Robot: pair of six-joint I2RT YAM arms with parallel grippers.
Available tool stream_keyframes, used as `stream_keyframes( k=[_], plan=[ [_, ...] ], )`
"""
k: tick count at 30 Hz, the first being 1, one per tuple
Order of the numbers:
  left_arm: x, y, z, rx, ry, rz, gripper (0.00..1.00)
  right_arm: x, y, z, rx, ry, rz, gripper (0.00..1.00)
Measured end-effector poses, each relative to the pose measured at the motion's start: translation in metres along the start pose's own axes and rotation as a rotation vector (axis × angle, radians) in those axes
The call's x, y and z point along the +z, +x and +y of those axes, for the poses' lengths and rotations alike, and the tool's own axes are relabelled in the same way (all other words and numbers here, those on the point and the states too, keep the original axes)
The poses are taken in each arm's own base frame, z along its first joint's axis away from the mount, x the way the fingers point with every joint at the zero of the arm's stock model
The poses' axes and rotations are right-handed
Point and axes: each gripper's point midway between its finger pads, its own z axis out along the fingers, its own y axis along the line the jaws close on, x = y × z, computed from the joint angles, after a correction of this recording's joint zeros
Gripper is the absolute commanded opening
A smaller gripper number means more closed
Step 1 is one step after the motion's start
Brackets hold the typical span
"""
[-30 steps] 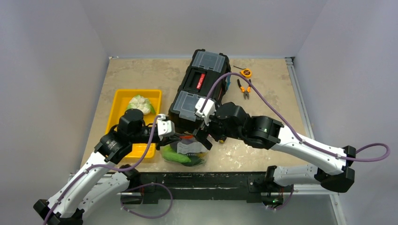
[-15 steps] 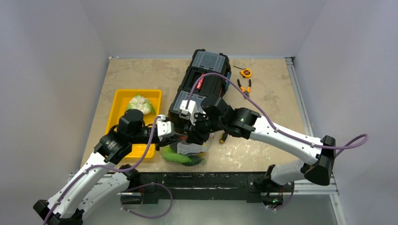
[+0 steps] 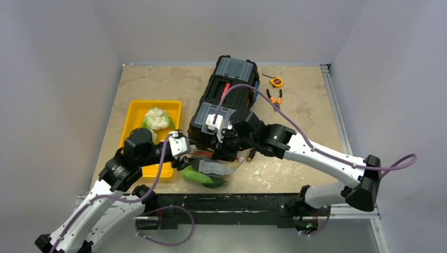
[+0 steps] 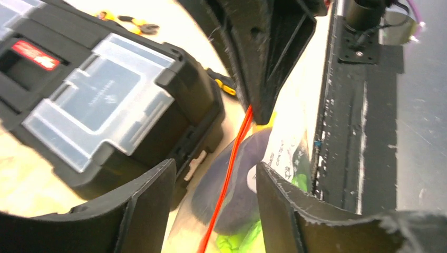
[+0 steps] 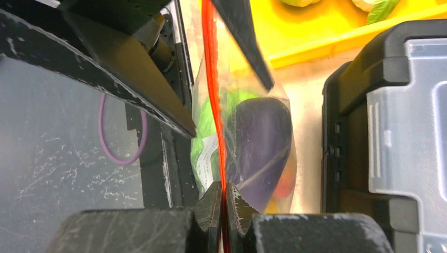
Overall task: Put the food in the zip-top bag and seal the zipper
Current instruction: Zip the zipper food storage bag at the center of the board, then place the zipper food storage bag at the center of the board.
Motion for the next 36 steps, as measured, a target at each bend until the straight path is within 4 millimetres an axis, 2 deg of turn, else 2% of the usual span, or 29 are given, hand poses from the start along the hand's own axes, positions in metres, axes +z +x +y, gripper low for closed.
stream_keyframes(
  k=[2,5,7,12,16,19,23,26,31,36],
  plan=[
    [-0.007,-0.006,0.004,0.025,-0.051,-0.030,0.62,-0.007,-0.001,0.000,0.000,0.016,-0.016,0.00],
    [-0.019,-0.014,0.012,0.066,-0.146,-0.086,0.66,-0.029,-0.007,0.002,0.014,0.061,-0.065,0.00],
    [-0.033,-0.022,0.021,0.098,-0.248,-0.142,0.66,-0.053,-0.014,0.002,0.022,0.113,-0.119,0.00],
    [-0.061,-0.028,0.044,0.123,-0.466,-0.197,0.64,-0.123,-0.032,0.001,0.037,0.269,-0.297,0.00],
    [-0.070,-0.026,0.058,0.113,-0.559,-0.184,0.63,-0.173,-0.029,-0.016,0.084,0.459,-0.382,0.00],
    [-0.070,-0.022,0.063,0.102,-0.580,-0.164,0.62,-0.210,-0.022,-0.044,0.154,0.688,-0.422,0.00],
    [-0.068,-0.018,0.066,0.093,-0.585,-0.140,0.62,-0.242,-0.004,-0.080,0.260,0.987,-0.411,0.00],
    [-0.066,-0.016,0.067,0.089,-0.583,-0.129,0.62,-0.258,0.010,-0.101,0.319,1.168,-0.385,0.00],
    [-0.062,-0.010,0.067,0.079,-0.574,-0.104,0.62,-0.276,0.026,-0.134,0.401,1.373,-0.340,0.00],
    [-0.061,-0.009,0.067,0.077,-0.571,-0.098,0.62,-0.291,0.050,-0.189,0.541,1.538,-0.274,0.00]
  ],
)
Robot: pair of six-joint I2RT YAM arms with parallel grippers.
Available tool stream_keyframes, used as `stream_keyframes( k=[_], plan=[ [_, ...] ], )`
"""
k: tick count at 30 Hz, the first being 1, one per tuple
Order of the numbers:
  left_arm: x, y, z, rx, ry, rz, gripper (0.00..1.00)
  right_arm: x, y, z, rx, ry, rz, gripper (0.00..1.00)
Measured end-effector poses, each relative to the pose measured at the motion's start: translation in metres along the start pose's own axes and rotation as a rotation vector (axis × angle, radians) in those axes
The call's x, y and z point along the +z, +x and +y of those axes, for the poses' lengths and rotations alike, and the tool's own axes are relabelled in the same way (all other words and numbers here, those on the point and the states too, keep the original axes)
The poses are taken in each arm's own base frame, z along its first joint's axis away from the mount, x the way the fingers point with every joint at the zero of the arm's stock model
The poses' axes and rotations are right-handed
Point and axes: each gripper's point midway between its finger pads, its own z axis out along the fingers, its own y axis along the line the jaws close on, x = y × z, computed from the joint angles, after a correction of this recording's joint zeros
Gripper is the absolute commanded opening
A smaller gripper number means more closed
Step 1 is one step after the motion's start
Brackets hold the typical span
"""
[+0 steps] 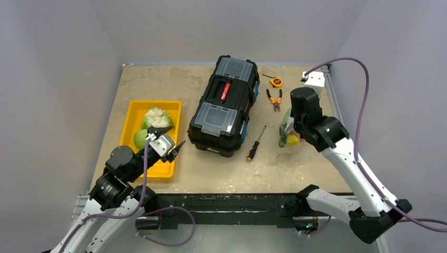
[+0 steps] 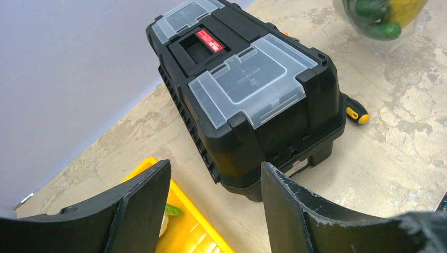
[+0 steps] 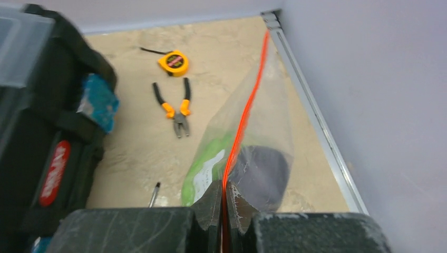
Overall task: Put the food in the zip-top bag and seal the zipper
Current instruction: Place the zipper food storage bag at the center of the board.
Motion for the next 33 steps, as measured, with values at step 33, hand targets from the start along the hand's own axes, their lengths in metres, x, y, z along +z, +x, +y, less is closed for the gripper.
stream_keyframes(
  k=[33],
  plan=[
    [0.004,0.003,-0.007,-0.003,0.043,0.010,0.62,0.068,0.101,-0.102,0.412,0.414,0.068,0.21]
  ],
)
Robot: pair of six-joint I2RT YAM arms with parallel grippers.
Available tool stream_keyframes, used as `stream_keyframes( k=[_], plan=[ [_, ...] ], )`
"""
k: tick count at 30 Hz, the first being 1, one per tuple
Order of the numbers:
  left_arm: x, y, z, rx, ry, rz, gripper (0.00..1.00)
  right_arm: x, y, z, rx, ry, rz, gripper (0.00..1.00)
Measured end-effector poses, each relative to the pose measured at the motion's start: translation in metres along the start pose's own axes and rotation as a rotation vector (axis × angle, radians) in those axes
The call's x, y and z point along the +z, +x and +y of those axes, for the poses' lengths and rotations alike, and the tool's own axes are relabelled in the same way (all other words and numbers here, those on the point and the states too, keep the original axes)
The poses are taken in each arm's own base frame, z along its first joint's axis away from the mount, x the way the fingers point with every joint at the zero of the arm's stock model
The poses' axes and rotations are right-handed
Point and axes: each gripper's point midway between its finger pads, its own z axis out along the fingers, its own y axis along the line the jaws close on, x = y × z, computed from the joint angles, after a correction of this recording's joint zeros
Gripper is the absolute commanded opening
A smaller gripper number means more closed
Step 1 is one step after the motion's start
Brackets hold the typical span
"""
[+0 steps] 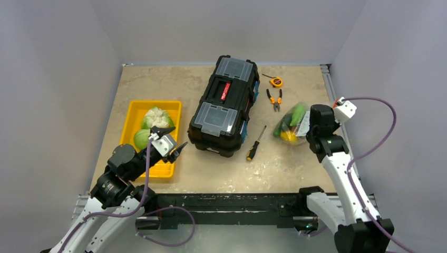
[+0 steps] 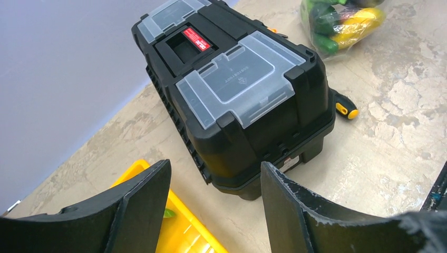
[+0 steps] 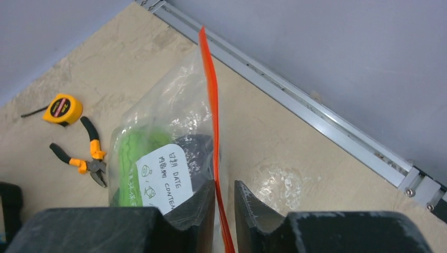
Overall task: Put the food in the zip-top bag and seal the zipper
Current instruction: Place the zipper food storage bag at the center of the board, then reset both arms
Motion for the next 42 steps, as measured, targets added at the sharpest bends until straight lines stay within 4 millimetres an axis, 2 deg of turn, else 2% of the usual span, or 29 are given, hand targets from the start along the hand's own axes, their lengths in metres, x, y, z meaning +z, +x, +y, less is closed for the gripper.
stream_keyframes(
  k=[6,17,29,35,39,40,42],
  plan=[
    [0.000,-0.001,-0.003,0.000,0.014,-0.005,0.62,-0.007,0.005,-0.032,0.160,0.053,-0.056,0.21],
    [-0.001,-0.003,-0.005,0.000,0.029,-0.016,0.62,0.005,0.025,-0.072,0.304,0.186,-0.030,0.22],
    [-0.004,-0.007,-0.006,0.003,0.030,-0.034,0.62,0.005,0.033,-0.089,0.327,0.245,0.002,0.22],
    [-0.004,-0.008,-0.006,0.003,0.033,-0.040,0.62,0.006,0.029,-0.084,0.274,0.204,0.004,0.29],
    [-0.004,-0.008,-0.007,0.003,0.036,-0.041,0.63,0.005,0.023,-0.064,0.196,0.105,0.048,0.32],
    [-0.005,-0.008,-0.006,-0.002,0.032,-0.041,0.69,0.004,0.021,-0.054,0.173,0.046,0.067,0.32],
    [-0.007,-0.009,-0.003,-0.021,0.009,-0.046,0.89,-0.004,0.012,-0.027,0.153,-0.105,0.082,0.32]
  ],
)
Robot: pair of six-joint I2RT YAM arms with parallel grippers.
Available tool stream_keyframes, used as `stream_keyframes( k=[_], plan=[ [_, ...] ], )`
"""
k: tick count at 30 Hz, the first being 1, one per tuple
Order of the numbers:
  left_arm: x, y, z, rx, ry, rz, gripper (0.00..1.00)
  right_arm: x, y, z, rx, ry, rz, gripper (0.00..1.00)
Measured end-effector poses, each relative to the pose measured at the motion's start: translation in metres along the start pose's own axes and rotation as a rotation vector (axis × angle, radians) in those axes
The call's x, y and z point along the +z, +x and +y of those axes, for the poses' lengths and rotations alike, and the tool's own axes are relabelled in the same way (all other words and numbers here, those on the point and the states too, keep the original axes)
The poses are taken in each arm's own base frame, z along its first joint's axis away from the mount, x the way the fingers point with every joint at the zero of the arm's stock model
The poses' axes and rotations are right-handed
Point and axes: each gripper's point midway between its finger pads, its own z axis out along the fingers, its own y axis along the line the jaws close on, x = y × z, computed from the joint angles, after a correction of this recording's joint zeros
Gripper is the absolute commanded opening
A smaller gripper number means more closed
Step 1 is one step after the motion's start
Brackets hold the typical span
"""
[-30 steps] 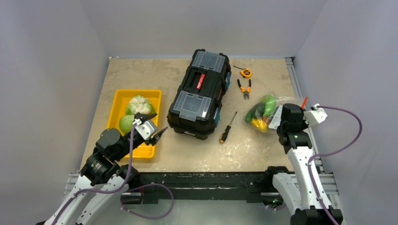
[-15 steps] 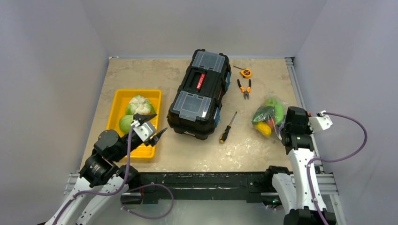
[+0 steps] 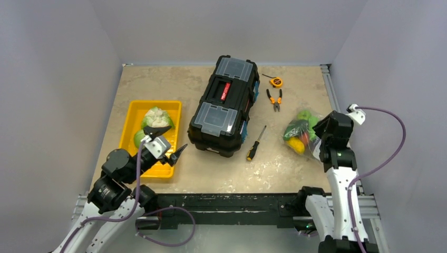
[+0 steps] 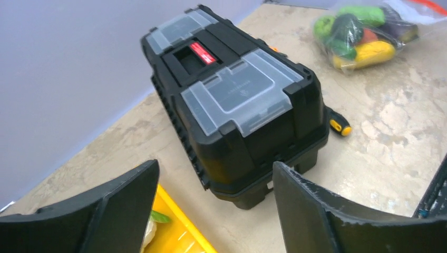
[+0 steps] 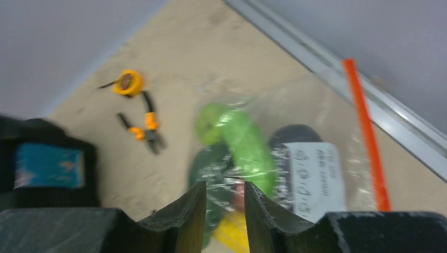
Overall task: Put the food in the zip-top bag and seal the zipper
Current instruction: Reset both arms
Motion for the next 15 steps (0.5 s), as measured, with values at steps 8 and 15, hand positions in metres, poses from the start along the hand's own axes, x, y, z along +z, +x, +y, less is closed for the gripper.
stream_keyframes(
  k=[8,15],
  plan=[
    [-0.037,-0.048,0.041,-0.200,-0.247,-0.127,0.97,-0.090,-0.084,0.099,-0.032,-0.541,-0.117,0.89],
    [-0.109,-0.130,0.106,-0.465,-0.578,-0.271,1.00,-0.187,-0.184,0.122,-0.021,-0.703,-0.374,0.99]
  ],
)
